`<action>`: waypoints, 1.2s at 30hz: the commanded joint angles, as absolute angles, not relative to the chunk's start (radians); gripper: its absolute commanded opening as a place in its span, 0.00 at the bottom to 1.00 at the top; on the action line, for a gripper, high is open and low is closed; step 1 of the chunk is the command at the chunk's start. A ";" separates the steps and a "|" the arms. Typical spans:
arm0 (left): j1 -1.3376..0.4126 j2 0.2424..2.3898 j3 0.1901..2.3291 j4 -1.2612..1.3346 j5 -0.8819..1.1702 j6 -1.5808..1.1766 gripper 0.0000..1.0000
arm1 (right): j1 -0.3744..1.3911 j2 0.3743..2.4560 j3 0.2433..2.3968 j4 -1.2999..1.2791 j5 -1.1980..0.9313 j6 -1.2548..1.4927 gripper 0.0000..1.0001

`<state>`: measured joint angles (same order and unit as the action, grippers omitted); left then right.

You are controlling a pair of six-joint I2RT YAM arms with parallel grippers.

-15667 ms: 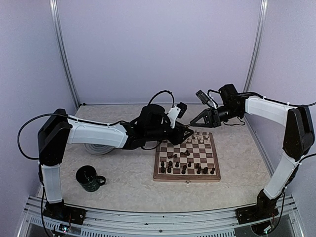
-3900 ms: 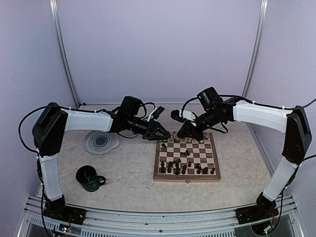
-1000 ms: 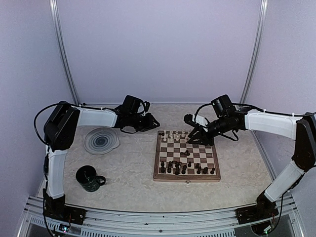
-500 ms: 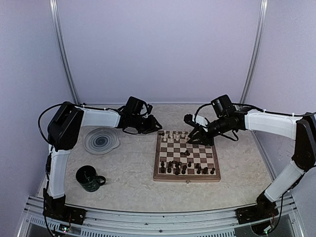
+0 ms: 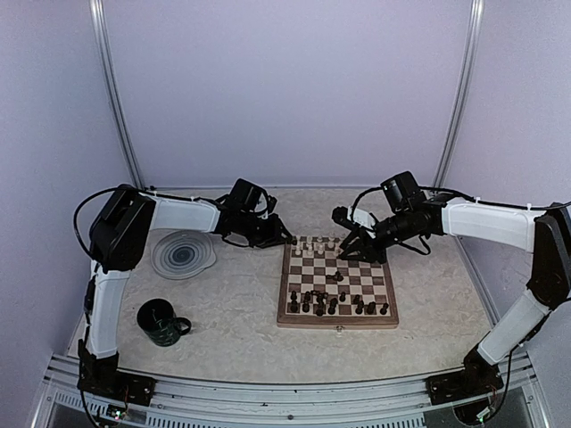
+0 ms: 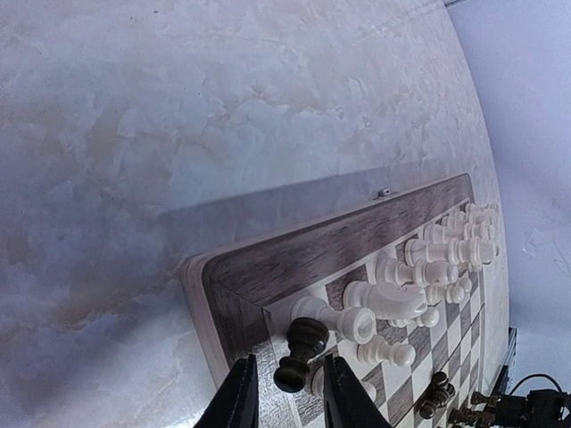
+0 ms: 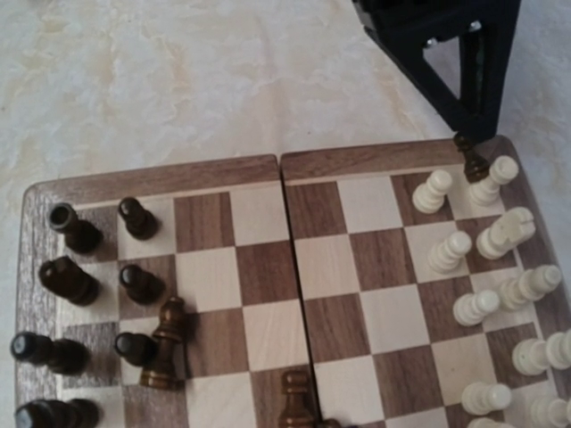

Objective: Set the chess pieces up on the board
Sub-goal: Pick up the bishop from the chessboard.

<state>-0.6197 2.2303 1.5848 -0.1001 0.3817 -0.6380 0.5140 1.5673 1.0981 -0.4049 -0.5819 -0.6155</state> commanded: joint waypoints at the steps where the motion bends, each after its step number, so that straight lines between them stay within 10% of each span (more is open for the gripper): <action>1: -0.629 2.259 1.624 -0.106 0.410 -0.624 0.26 | 0.504 1.577 1.091 -0.401 -0.579 -0.622 0.29; 36: -0.585 2.300 1.771 -0.440 0.483 -0.555 0.00 | 0.503 1.579 1.089 -0.401 -0.569 -0.629 0.29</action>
